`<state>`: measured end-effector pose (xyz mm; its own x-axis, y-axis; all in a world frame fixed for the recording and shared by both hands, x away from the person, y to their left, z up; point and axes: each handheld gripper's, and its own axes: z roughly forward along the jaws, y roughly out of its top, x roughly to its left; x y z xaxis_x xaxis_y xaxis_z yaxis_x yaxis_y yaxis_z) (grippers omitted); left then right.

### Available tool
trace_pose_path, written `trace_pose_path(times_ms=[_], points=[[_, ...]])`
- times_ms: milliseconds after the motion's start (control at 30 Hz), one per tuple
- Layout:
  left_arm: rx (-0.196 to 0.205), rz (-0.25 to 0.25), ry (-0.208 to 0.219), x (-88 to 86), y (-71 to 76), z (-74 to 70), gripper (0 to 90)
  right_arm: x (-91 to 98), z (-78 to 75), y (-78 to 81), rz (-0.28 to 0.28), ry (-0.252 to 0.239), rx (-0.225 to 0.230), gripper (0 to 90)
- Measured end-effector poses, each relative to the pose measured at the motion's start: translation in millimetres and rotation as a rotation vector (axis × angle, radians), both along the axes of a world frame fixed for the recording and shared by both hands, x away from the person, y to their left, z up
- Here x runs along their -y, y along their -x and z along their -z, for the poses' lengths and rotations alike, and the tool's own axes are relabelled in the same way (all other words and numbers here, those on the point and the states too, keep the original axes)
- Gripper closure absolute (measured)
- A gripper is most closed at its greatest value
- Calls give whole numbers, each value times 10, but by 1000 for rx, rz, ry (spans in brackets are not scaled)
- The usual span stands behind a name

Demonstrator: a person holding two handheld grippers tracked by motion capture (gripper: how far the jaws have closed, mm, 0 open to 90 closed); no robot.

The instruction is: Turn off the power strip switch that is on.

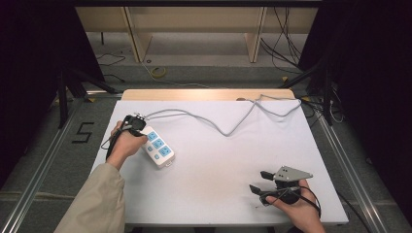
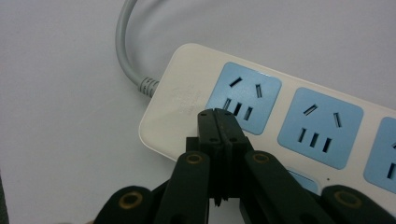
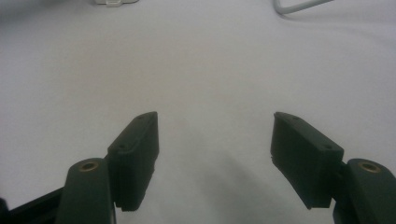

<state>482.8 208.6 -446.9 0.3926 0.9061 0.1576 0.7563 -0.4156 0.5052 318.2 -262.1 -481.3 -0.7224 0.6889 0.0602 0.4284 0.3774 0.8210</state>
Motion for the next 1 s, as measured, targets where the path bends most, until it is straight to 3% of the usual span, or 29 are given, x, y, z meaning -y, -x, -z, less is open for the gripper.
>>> trace_pose_path(times_ms=[800, 1000], points=[[-15, 11, -38, 35, -1, -1, 898, 0, -4, 6, -2, 2, 1, 334], [4, 3, -7, 14, 12, 13, 898, 0, -5, 7, -4, 5, 3, 333]])
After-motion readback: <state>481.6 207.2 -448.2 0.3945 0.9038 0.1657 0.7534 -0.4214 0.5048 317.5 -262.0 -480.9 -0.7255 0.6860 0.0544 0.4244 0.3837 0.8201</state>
